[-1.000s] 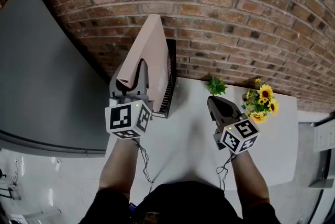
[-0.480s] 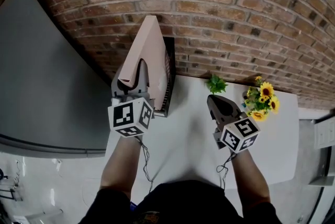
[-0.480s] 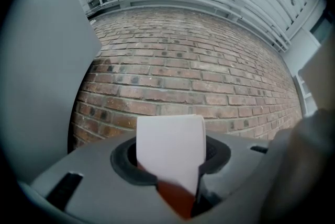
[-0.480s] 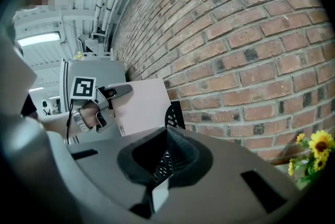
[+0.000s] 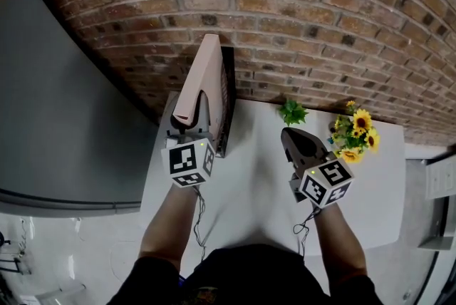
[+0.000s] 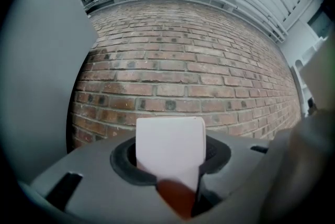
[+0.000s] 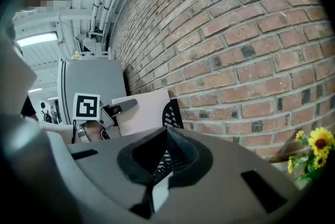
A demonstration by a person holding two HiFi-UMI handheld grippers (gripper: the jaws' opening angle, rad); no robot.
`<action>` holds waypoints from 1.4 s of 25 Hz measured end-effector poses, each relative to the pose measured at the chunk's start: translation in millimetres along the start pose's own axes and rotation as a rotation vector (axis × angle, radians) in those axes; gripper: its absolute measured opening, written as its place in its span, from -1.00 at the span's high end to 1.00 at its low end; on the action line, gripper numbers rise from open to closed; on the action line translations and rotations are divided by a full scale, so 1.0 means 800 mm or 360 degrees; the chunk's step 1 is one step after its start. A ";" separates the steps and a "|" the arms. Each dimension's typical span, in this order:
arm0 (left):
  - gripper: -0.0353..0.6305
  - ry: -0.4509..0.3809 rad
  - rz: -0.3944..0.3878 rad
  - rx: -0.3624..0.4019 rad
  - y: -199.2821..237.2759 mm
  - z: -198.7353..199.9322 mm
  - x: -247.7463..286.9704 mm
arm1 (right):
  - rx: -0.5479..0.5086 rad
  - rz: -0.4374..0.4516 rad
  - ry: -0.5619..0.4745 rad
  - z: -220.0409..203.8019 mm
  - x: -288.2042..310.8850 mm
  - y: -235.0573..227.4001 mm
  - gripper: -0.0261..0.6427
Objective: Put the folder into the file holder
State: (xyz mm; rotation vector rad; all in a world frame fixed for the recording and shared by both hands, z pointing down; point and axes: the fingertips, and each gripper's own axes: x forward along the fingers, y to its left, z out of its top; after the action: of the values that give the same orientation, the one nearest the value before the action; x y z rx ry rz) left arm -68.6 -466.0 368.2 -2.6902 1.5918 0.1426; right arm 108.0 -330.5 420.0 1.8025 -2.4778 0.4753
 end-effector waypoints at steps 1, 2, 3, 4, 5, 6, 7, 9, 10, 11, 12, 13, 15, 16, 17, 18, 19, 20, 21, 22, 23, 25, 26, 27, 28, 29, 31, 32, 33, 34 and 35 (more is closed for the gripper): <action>0.40 0.0008 0.0003 0.0002 0.000 -0.007 0.000 | 0.0002 -0.0001 0.0003 -0.001 0.000 0.000 0.91; 0.40 0.0014 0.0006 0.0004 -0.001 -0.013 -0.001 | 0.0005 -0.0002 0.0005 -0.003 0.000 0.000 0.91; 0.40 0.0018 0.0009 0.0005 -0.001 -0.019 -0.001 | 0.0007 -0.0004 0.0007 -0.003 -0.001 0.000 0.91; 0.40 0.0020 0.0012 0.0006 -0.002 -0.024 -0.001 | 0.0010 -0.0006 0.0008 -0.004 -0.001 -0.001 0.91; 0.40 0.0024 0.0013 0.0008 -0.003 -0.028 -0.001 | 0.0015 -0.0008 0.0009 -0.005 -0.002 -0.001 0.91; 0.39 0.0028 0.0015 0.0011 -0.003 -0.033 -0.001 | 0.0020 -0.0009 0.0009 -0.005 -0.002 -0.001 0.91; 0.39 0.0032 0.0016 0.0014 -0.004 -0.036 -0.002 | 0.0024 -0.0010 0.0009 -0.006 -0.002 -0.001 0.91; 0.39 0.0038 0.0022 0.0017 -0.004 -0.042 -0.003 | 0.0026 -0.0010 0.0010 -0.007 -0.003 -0.001 0.91; 0.38 0.0038 0.0025 0.0019 -0.004 -0.044 -0.003 | 0.0026 -0.0010 0.0010 -0.007 -0.003 -0.001 0.91; 0.38 0.0035 0.0026 0.0020 -0.004 -0.045 -0.003 | 0.0026 -0.0010 0.0009 -0.007 -0.004 -0.001 0.91; 0.37 0.0034 0.0024 0.0023 -0.004 -0.045 -0.003 | 0.0026 -0.0011 0.0007 -0.006 -0.004 -0.001 0.91; 0.37 0.0035 0.0020 0.0028 -0.005 -0.046 -0.004 | 0.0027 -0.0012 0.0006 -0.006 -0.005 -0.001 0.91; 0.36 0.0048 0.0012 0.0042 -0.006 -0.048 -0.004 | 0.0029 -0.0011 0.0003 -0.005 -0.006 0.001 0.91; 0.36 0.0057 0.0010 0.0052 -0.006 -0.048 -0.005 | 0.0030 -0.0009 0.0002 -0.005 -0.007 0.002 0.91; 0.35 0.0066 0.0009 0.0064 -0.006 -0.049 -0.005 | 0.0030 -0.0007 -0.0002 -0.004 -0.008 0.004 0.91; 0.34 0.0073 0.0005 0.0078 -0.007 -0.049 -0.006 | 0.0030 -0.0005 -0.0007 -0.003 -0.009 0.005 0.91; 0.32 0.0078 -0.0002 0.0093 -0.008 -0.048 -0.006 | 0.0029 -0.0003 -0.0013 -0.002 -0.011 0.006 0.91; 0.30 0.0078 -0.0013 0.0110 -0.010 -0.046 -0.007 | 0.0027 -0.0002 -0.0020 -0.001 -0.012 0.007 0.91; 0.28 0.0075 -0.0025 0.0125 -0.012 -0.043 -0.009 | 0.0024 0.0000 -0.0029 0.000 -0.014 0.008 0.91; 0.26 0.0071 -0.0036 0.0138 -0.014 -0.041 -0.012 | 0.0020 0.0003 -0.0039 0.002 -0.017 0.008 0.91; 0.23 0.0067 -0.0042 0.0147 -0.016 -0.038 -0.015 | 0.0014 0.0008 -0.0049 0.003 -0.019 0.009 0.91; 0.21 0.0059 -0.0039 0.0158 -0.018 -0.033 -0.024 | -0.0001 0.0017 -0.0067 0.008 -0.026 0.011 0.91; 0.21 0.0054 -0.0033 0.0159 -0.019 -0.028 -0.030 | -0.0009 0.0021 -0.0074 0.010 -0.029 0.012 0.91; 0.21 0.0046 -0.0026 0.0161 -0.020 -0.023 -0.036 | -0.0016 0.0026 -0.0080 0.012 -0.032 0.014 0.91; 0.21 0.0036 -0.0017 0.0163 -0.021 -0.017 -0.044 | -0.0021 0.0031 -0.0086 0.015 -0.035 0.015 0.91; 0.21 0.0023 -0.0006 0.0166 -0.023 -0.009 -0.052 | -0.0026 0.0039 -0.0090 0.018 -0.038 0.016 0.91; 0.21 -0.0008 0.0022 0.0170 -0.026 0.007 -0.072 | -0.0036 0.0062 -0.0095 0.022 -0.044 0.018 0.91; 0.21 -0.0022 0.0037 0.0170 -0.028 0.014 -0.082 | -0.0042 0.0076 -0.0096 0.023 -0.047 0.020 0.91; 0.21 -0.0034 0.0050 0.0170 -0.031 0.022 -0.093 | -0.0047 0.0092 -0.0096 0.025 -0.051 0.022 0.91; 0.21 -0.0045 0.0063 0.0169 -0.035 0.028 -0.104 | -0.0054 0.0110 -0.0097 0.026 -0.056 0.024 0.91; 0.21 -0.0055 0.0076 0.0169 -0.040 0.034 -0.116 | -0.0060 0.0131 -0.0097 0.027 -0.061 0.026 0.91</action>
State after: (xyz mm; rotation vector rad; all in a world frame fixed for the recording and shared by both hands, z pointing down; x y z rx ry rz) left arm -86.8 -368.0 347.6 -2.5581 1.6065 0.1013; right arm 107.3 -285.6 384.5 1.7323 -2.5912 0.3804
